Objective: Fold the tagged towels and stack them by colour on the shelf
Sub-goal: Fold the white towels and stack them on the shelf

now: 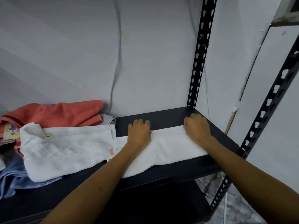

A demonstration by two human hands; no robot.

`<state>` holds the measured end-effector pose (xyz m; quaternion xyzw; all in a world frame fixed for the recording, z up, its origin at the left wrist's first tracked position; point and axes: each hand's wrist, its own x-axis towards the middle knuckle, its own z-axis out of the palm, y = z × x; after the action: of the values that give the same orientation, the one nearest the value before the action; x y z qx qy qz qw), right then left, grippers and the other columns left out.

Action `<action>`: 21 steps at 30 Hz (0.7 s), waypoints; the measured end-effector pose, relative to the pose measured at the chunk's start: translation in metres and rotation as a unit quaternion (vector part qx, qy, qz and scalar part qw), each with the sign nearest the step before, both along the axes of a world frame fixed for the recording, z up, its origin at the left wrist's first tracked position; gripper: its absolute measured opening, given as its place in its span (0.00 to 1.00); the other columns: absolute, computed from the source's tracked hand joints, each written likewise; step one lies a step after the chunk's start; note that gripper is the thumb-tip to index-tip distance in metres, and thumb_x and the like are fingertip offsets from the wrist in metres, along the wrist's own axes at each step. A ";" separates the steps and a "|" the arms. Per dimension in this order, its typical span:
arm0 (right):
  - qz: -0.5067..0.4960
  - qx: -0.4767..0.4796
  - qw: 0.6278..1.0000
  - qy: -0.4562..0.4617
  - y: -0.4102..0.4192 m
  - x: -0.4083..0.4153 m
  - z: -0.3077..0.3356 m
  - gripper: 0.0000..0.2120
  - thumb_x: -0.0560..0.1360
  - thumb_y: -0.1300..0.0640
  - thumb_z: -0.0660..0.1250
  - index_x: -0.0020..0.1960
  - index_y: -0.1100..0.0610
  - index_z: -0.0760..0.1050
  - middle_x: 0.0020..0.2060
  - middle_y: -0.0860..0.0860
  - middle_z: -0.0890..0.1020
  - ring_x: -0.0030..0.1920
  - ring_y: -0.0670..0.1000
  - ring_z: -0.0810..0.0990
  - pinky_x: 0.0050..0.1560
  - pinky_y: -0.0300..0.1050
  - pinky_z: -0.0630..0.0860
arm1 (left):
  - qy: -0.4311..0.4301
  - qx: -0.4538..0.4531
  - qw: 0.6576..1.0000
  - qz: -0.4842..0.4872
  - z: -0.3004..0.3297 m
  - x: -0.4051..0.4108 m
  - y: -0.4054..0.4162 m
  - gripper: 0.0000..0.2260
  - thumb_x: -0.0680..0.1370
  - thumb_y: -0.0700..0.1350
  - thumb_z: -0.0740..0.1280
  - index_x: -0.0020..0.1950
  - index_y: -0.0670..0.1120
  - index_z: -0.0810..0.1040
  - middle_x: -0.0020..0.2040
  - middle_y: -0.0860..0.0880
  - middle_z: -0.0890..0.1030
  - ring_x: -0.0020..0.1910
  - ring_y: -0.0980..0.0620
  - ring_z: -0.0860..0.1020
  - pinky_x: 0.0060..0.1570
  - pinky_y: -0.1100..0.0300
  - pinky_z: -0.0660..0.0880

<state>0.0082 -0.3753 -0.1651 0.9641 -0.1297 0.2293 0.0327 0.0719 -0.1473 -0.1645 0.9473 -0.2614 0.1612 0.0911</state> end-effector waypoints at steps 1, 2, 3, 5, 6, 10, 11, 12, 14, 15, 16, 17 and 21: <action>0.023 -0.009 1.000 -0.014 0.009 -0.003 -0.001 0.10 0.79 0.57 0.62 0.45 0.58 0.80 0.42 0.53 0.78 0.43 0.54 0.75 0.43 0.49 0.72 | -0.026 0.026 0.999 0.001 0.001 -0.003 -0.001 0.05 0.80 0.44 0.63 0.53 0.45 0.75 0.50 0.48 0.78 0.53 0.45 0.75 0.51 0.52 0.68; 0.054 0.010 0.998 -0.026 0.018 -0.005 -0.004 0.13 0.80 0.56 0.61 0.44 0.58 0.81 0.43 0.53 0.80 0.42 0.55 0.76 0.43 0.50 0.73 | -0.039 0.047 0.998 -0.002 0.002 -0.006 -0.003 0.04 0.79 0.42 0.63 0.52 0.45 0.76 0.49 0.48 0.78 0.52 0.45 0.75 0.49 0.53 0.67; 0.088 0.045 0.994 -0.037 0.025 -0.009 -0.006 0.14 0.80 0.55 0.60 0.44 0.59 0.82 0.44 0.54 0.81 0.42 0.56 0.77 0.44 0.50 0.74 | -0.036 0.052 0.998 -0.005 0.003 -0.011 -0.005 0.03 0.78 0.41 0.63 0.50 0.45 0.75 0.48 0.47 0.79 0.50 0.45 0.76 0.46 0.54 0.65; 0.135 0.092 0.986 -0.037 0.039 -0.015 -0.009 0.16 0.81 0.52 0.61 0.41 0.59 0.81 0.44 0.54 0.82 0.42 0.56 0.79 0.44 0.51 0.74 | -0.001 0.032 1.000 -0.001 0.009 -0.021 -0.009 0.06 0.80 0.44 0.61 0.44 0.45 0.72 0.48 0.46 0.79 0.50 0.44 0.76 0.45 0.55 0.64; 0.145 0.110 0.983 -0.018 0.044 -0.017 -0.009 0.18 0.81 0.50 0.60 0.40 0.59 0.79 0.44 0.53 0.82 0.43 0.57 0.79 0.44 0.51 0.74 | 0.031 0.017 0.999 0.000 0.010 -0.025 -0.011 0.09 0.81 0.47 0.60 0.44 0.45 0.71 0.49 0.45 0.78 0.51 0.44 0.76 0.46 0.54 0.66; 0.135 0.103 0.971 0.169 0.052 -0.030 -0.005 0.26 0.83 0.42 0.50 0.70 0.60 0.70 0.73 0.55 0.68 0.73 0.57 0.64 0.71 0.54 0.62 | 0.080 0.043 0.996 -0.013 0.001 -0.040 -0.005 0.18 0.83 0.54 0.55 0.57 0.42 0.77 0.59 0.44 0.75 0.61 0.44 0.71 0.57 0.50 0.69; 0.137 0.090 0.967 0.196 0.050 -0.033 -0.005 0.29 0.83 0.41 0.48 0.76 0.59 0.62 0.77 0.53 0.60 0.77 0.55 0.56 0.75 0.53 0.55 | 0.066 0.055 0.996 -0.021 -0.005 -0.042 0.000 0.20 0.83 0.56 0.54 0.60 0.43 0.76 0.61 0.45 0.74 0.62 0.45 0.70 0.59 0.51 0.68; 0.141 0.088 0.963 0.214 0.046 -0.036 -0.005 0.30 0.83 0.40 0.46 0.79 0.57 0.55 0.79 0.51 0.54 0.79 0.53 0.50 0.77 0.52 0.49 | 0.051 0.058 0.996 -0.033 -0.010 -0.042 0.005 0.21 0.83 0.57 0.52 0.63 0.44 0.75 0.63 0.46 0.73 0.63 0.46 0.69 0.60 0.52 0.67; 0.140 0.094 0.956 0.241 0.039 -0.038 -0.007 0.33 0.82 0.38 0.43 0.80 0.54 0.46 0.80 0.48 0.46 0.79 0.50 0.43 0.78 0.51 0.43 | 0.050 0.063 0.995 -0.060 -0.018 -0.043 0.015 0.29 0.80 0.62 0.45 0.68 0.45 0.70 0.68 0.47 0.69 0.66 0.47 0.67 0.65 0.52 0.65; 0.134 0.097 0.953 0.252 0.036 -0.038 -0.009 0.34 0.81 0.36 0.43 0.81 0.54 0.44 0.80 0.47 0.44 0.79 0.49 0.41 0.78 0.51 0.42 | 0.065 0.072 0.993 -0.073 -0.020 -0.043 0.019 0.34 0.77 0.64 0.40 0.71 0.44 0.67 0.72 0.46 0.67 0.70 0.47 0.64 0.69 0.52 0.63; 0.125 0.099 0.952 0.261 0.031 -0.037 -0.010 0.36 0.80 0.34 0.42 0.80 0.54 0.42 0.80 0.47 0.42 0.79 0.49 0.40 0.78 0.52 0.41 | 0.083 0.083 0.990 -0.080 -0.020 -0.043 0.021 0.37 0.76 0.65 0.37 0.75 0.44 0.62 0.75 0.46 0.63 0.73 0.47 0.61 0.72 0.51 0.59; 0.114 0.098 0.952 0.265 0.026 -0.037 -0.010 0.38 0.80 0.33 0.42 0.80 0.54 0.40 0.79 0.48 0.41 0.79 0.49 0.39 0.78 0.52 0.41 | 0.107 0.097 0.986 -0.080 -0.020 -0.042 0.022 0.38 0.77 0.66 0.37 0.77 0.43 0.57 0.78 0.45 0.57 0.76 0.47 0.56 0.75 0.51 0.54; 0.087 0.114 0.949 0.281 -0.001 -0.043 -0.005 0.38 0.79 0.33 0.42 0.80 0.55 0.37 0.79 0.48 0.39 0.78 0.47 0.37 0.78 0.55 0.41 | 0.166 0.129 0.974 -0.079 -0.013 -0.043 0.020 0.36 0.81 0.66 0.43 0.80 0.42 0.43 0.81 0.45 0.43 0.80 0.48 0.41 0.78 0.48 0.42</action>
<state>-0.0346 -0.3759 -0.1698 0.9943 -0.0560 -0.0654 -0.0625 0.0287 -0.1277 -0.1777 0.9410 -0.3351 -0.0415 0.0223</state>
